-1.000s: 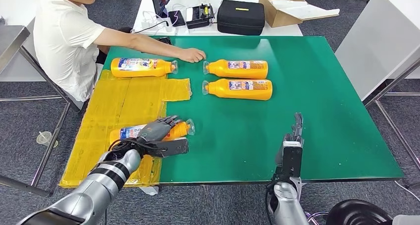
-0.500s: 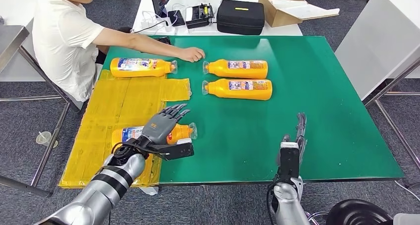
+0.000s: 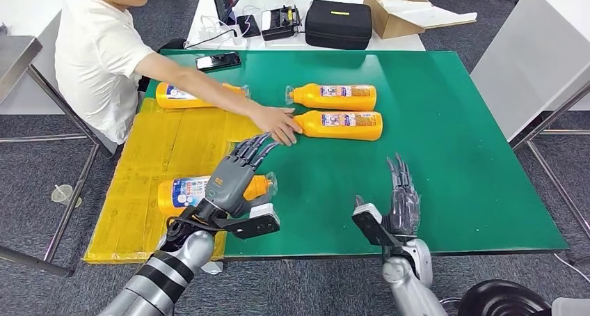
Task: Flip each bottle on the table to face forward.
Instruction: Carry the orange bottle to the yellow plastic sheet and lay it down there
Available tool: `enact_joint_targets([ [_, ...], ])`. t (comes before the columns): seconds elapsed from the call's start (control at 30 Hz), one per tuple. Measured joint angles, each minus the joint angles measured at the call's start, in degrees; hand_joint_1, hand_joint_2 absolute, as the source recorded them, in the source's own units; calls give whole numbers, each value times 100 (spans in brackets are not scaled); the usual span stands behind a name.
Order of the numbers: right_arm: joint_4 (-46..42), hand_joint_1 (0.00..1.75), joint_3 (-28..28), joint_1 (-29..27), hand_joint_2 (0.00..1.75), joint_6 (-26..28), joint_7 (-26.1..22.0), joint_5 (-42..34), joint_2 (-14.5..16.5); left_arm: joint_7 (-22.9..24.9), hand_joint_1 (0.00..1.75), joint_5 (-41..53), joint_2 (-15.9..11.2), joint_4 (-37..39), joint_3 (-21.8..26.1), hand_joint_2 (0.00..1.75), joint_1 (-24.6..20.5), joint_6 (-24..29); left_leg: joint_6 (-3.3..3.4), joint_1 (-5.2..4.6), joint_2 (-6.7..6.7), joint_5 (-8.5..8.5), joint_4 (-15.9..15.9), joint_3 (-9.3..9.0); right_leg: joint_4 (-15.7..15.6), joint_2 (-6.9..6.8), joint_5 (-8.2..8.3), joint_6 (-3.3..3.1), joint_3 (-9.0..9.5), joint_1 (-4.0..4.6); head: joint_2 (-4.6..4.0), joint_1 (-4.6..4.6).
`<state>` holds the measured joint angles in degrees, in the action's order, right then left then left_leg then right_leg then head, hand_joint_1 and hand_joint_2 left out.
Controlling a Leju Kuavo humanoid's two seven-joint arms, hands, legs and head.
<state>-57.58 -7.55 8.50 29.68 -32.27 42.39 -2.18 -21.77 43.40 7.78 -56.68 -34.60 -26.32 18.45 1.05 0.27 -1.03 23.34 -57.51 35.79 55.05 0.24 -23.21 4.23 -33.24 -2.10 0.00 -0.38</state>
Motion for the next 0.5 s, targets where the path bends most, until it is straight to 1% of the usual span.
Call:
enact_joint_targets([
  [0.1, 457, 0, -61, 255, 175, -171, 391, 601, -270, -186, 0, -377, 3, -219, -45, 175, 140, -134, 1, -4, -3, 0, -1, 1, 0, -2, 1, 1, 1, -4, 0, 0],
  [0.23, 914, 0, -120, 518, 175, -444, 654, 912, -550, -342, 0, -819, 3, -540, -115, 175, 397, -291, 1, -6, -6, 1, -1, 3, -1, -3, 0, 2, -2, -6, 0, -1],
  [0.37, 1202, 0, -144, 652, 175, -571, 790, 1047, -689, -460, 0, -1074, 3, -806, -207, 175, 640, -396, 1, -4, -7, 1, 0, 6, -1, -4, -1, 2, -6, -3, 0, -1],
  [0.5, 1397, 0, -159, 726, 175, -624, 822, 1087, -743, -486, 0, -1107, 2, -964, -278, 175, 761, -411, 1, -3, -6, 1, 0, 7, -1, -4, -1, 2, -7, -3, 0, -1],
])
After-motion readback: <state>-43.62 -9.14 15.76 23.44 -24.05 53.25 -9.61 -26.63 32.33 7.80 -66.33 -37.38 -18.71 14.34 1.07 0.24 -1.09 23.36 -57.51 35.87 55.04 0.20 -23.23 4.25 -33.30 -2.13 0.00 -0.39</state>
